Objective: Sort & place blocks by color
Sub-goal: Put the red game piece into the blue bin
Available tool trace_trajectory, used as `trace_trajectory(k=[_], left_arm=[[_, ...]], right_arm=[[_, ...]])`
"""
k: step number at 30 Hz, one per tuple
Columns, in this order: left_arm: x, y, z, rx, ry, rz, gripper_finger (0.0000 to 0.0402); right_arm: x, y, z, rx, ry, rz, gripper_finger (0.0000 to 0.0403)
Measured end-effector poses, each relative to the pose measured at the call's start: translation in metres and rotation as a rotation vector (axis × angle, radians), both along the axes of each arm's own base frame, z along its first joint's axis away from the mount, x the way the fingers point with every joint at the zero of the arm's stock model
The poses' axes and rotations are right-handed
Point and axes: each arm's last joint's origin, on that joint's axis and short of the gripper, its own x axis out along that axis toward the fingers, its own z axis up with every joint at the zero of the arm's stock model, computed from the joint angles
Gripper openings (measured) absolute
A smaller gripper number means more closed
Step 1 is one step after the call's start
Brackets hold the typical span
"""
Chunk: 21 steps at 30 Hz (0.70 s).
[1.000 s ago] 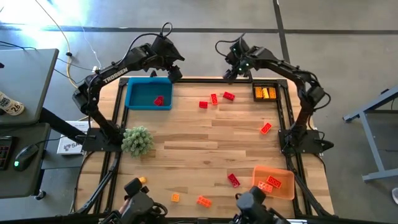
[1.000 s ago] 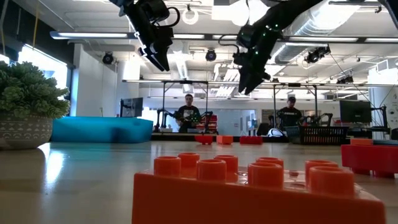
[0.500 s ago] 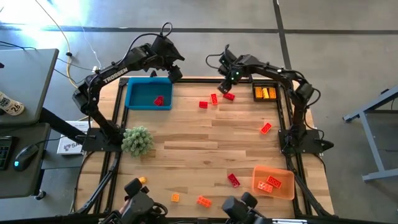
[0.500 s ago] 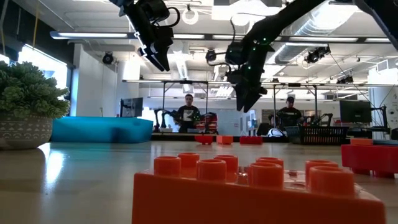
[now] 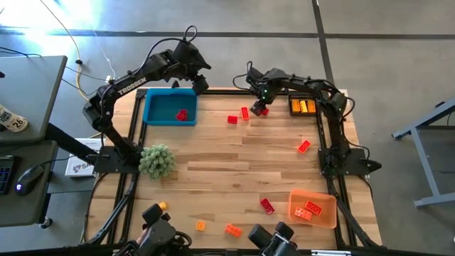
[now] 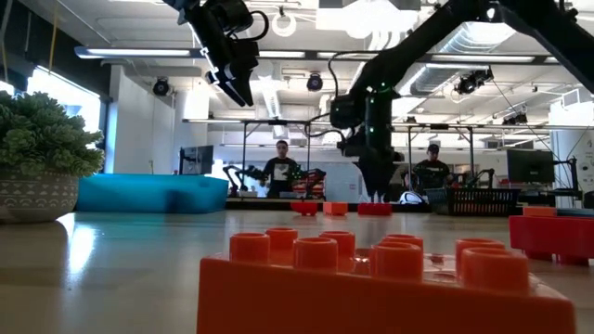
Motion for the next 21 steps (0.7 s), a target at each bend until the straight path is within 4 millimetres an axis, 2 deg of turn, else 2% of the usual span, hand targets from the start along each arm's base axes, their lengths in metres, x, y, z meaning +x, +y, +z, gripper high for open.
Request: trace_trajectory(k=[13, 21], left_arm=[[0.000, 0.000, 0.000, 0.000, -0.001, -0.001, 0.0213], [0.000, 0.000, 0.000, 0.000, 0.000, -0.001, 0.0213]], right_arm=[[0.002, -0.002, -0.026, 0.041, 0.073, 0.027, 0.0197], [0.003, -0.001, -0.029, 0.076, 0.058, 0.035, 0.0197]])
